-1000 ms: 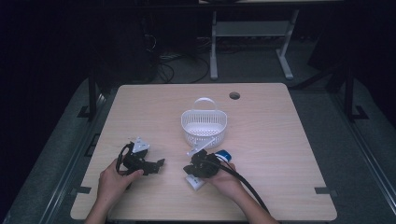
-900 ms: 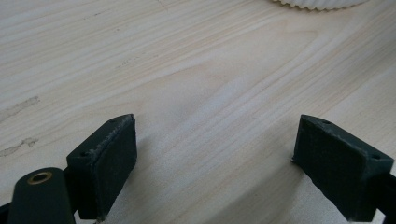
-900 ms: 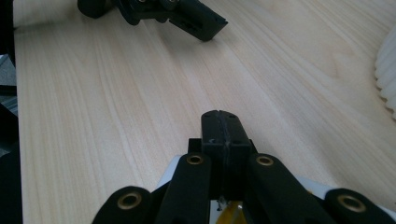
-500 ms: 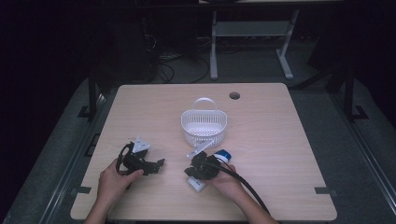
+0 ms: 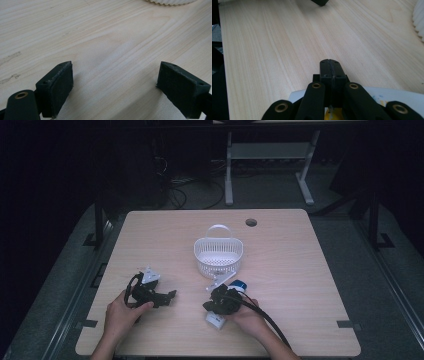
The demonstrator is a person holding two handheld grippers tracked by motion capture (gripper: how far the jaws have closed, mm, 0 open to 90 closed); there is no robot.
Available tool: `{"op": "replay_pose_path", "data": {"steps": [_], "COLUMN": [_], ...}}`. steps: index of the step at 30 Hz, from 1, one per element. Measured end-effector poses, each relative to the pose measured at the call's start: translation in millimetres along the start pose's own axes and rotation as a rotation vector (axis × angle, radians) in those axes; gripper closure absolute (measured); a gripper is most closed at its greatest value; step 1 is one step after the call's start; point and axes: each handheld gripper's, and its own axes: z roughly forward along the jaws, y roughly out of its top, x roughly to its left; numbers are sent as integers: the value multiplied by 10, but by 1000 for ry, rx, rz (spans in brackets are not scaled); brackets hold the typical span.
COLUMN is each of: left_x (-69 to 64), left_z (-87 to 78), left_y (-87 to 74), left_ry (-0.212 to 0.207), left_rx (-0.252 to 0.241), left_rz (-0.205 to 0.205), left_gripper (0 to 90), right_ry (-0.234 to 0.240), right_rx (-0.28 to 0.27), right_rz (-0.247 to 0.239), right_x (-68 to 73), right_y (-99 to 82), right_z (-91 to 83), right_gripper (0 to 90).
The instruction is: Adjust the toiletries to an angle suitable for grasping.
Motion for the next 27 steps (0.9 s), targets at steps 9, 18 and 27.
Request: {"op": "replay_pose_path", "data": {"steps": [9, 18, 27], "left_x": [0, 0, 0], "left_z": [0, 0, 0], "left_y": [0, 0, 0], "left_ry": [0, 1, 0], "left_rx": [0, 0, 0], "left_rz": [0, 0, -1], "left_gripper": [129, 129, 129], "right_ry": [0, -4, -7], "right_rx": [8, 11, 15], "right_rz": [3, 12, 31], "right_x": [3, -6, -30], "right_y": [-84, -185, -298], "right_z": [-72, -150, -232], "right_gripper": [896, 896, 896]}}
